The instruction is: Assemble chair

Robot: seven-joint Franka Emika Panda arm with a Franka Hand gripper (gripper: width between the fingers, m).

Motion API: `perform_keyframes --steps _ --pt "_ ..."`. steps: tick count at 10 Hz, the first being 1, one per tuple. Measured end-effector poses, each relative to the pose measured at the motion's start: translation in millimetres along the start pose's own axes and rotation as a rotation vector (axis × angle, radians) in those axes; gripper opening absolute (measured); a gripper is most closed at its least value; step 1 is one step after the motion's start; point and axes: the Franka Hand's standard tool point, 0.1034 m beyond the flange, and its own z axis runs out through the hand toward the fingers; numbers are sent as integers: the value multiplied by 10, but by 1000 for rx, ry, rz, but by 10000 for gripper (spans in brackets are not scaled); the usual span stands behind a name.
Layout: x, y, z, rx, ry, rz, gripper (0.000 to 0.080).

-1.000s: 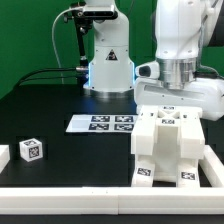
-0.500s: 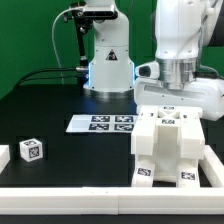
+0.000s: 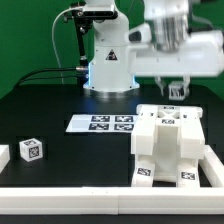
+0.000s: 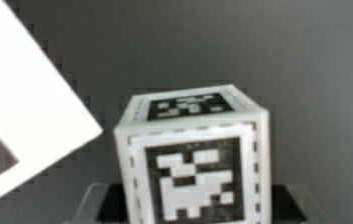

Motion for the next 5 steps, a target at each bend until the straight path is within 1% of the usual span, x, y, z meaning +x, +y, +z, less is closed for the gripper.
perform_keyframes --steps 1,2,3,5 --pt "48 -10 -185 26 -6 16 281" --pt "31 -39 -212 32 -2 21 281" --pt "28 -23 -184 26 -5 20 281" --pt "44 -13 -171 23 -5 18 281"
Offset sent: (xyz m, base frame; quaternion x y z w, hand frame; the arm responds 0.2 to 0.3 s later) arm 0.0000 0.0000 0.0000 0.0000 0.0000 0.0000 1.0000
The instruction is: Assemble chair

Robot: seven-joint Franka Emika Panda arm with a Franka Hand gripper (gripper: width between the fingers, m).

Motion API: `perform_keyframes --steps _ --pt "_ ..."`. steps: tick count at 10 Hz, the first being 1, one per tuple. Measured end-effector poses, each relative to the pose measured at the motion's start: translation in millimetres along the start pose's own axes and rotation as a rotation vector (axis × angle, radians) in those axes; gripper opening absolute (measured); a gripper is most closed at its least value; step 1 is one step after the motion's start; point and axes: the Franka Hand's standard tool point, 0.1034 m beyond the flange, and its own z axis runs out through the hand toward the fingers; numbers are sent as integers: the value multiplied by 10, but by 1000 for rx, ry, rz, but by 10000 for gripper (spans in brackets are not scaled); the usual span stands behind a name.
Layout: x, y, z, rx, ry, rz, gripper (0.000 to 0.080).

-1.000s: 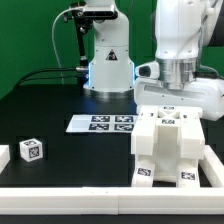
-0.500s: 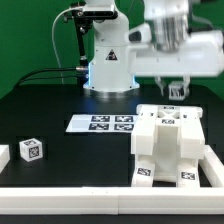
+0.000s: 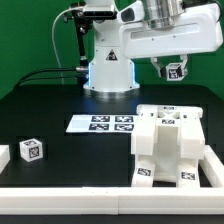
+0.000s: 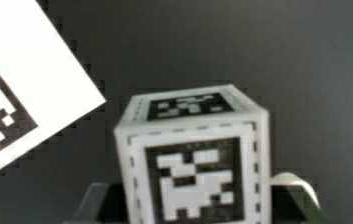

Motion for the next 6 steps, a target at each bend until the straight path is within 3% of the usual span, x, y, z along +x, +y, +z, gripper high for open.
perform_keyframes --steps 1,2,3,4,6 --pt "125 -4 47 -13 5 -30 281" --pt "263 -29 -10 -43 4 -68 281" --pt "448 -80 -192 -96 10 -162 281" --pt "578 -162 -300 -82 23 -180 281" --pt "559 -139 -266 -86 23 -178 281"
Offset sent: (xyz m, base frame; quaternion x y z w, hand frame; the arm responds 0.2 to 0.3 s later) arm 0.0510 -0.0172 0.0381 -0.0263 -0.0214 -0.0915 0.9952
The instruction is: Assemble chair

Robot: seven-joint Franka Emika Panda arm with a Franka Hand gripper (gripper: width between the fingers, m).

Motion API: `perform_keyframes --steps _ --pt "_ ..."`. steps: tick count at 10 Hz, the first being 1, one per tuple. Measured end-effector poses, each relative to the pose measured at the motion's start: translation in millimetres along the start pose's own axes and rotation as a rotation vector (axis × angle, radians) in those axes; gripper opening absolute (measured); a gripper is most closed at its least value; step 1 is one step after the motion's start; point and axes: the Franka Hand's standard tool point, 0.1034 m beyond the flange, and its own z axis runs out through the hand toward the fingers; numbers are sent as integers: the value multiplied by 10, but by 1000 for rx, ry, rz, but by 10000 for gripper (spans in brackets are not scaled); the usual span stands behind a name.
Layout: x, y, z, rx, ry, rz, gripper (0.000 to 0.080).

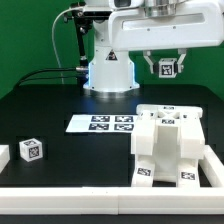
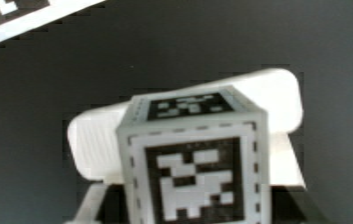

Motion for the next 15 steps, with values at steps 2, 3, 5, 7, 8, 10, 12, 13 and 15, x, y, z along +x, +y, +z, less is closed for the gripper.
perform_keyframes --steps 2,3,5,7,8,10,12,13,15 --pt "23 14 10 -22 0 -22 281" --pt "177 17 17 -79 8 -97 281" --pt "545 72 36 -94 20 -226 281" --pt "551 85 70 -90 15 -226 281" --pt "551 88 74 -90 14 -226 281" --pt "723 -4 8 -84 41 -223 281" --pt "1028 -449 -154 -69 127 -247 281" --pt "1023 -463 -164 -68 130 -265 281" --pt "1027 -447 -153 -70 128 -261 281"
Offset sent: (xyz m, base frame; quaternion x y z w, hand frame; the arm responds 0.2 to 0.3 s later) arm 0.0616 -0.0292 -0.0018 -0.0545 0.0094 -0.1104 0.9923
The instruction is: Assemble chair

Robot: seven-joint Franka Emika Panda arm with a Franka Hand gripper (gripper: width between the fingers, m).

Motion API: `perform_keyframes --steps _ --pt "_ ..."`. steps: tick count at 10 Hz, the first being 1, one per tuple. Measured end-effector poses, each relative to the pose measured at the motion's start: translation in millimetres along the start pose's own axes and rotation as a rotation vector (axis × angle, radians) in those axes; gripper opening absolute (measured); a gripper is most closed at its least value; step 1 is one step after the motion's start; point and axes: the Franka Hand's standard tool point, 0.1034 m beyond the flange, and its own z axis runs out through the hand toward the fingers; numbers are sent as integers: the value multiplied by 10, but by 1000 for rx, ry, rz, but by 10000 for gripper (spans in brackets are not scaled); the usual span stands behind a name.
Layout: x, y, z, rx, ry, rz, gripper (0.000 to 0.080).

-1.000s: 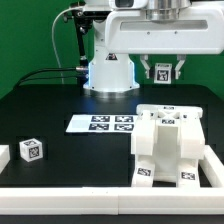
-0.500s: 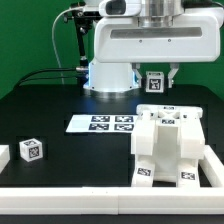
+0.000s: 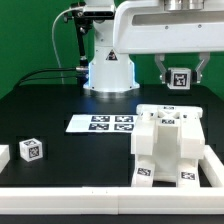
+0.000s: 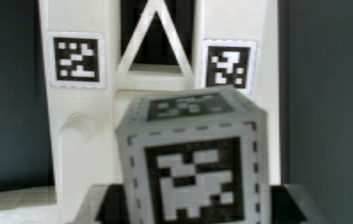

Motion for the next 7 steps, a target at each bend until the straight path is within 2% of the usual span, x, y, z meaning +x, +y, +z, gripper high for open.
perform_keyframes --steps 2,4,6,7 --pt "51 -2 71 -9 -2 17 281" --pt "404 -77 75 -19 30 22 281" --pt "422 -205 188 -25 31 73 281" --pt "405 -204 254 -24 42 73 281"
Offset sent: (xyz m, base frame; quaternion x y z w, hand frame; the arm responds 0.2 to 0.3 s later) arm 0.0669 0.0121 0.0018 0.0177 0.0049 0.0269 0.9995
